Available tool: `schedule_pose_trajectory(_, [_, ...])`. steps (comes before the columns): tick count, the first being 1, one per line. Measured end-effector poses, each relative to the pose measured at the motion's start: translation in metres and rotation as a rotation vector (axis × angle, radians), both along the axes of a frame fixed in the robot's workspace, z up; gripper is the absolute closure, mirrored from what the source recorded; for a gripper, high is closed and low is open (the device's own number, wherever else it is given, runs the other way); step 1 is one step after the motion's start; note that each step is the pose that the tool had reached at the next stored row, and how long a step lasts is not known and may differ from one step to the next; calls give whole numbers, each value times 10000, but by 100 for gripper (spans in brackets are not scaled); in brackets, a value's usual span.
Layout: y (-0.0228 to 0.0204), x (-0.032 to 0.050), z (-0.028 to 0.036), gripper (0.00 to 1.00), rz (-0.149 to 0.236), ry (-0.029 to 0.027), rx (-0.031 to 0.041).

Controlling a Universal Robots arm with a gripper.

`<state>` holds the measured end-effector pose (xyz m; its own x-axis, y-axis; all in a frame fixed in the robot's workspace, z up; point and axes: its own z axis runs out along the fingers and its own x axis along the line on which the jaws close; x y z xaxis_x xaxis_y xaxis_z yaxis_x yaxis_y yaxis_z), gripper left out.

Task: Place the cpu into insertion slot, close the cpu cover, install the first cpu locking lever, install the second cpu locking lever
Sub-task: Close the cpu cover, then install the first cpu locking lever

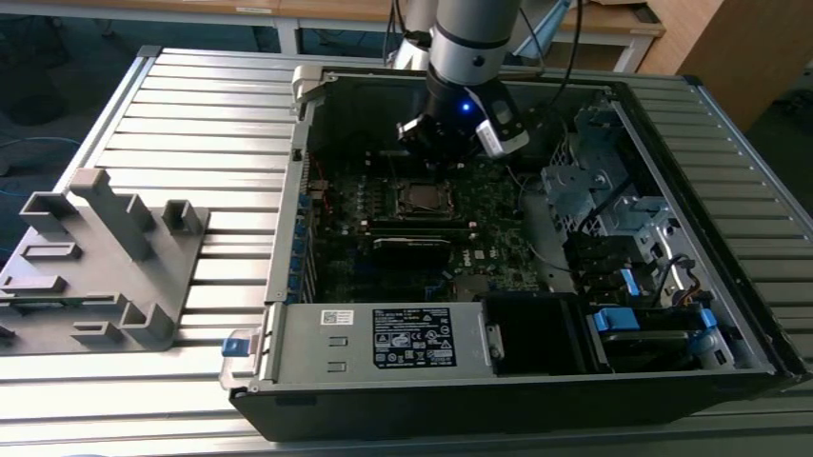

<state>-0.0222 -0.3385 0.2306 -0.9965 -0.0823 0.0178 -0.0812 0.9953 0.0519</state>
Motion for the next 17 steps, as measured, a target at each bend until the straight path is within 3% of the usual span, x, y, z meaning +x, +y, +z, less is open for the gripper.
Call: schedule_pose_trajectory(17, [-1,-5,-28,89,-112,1,-2])
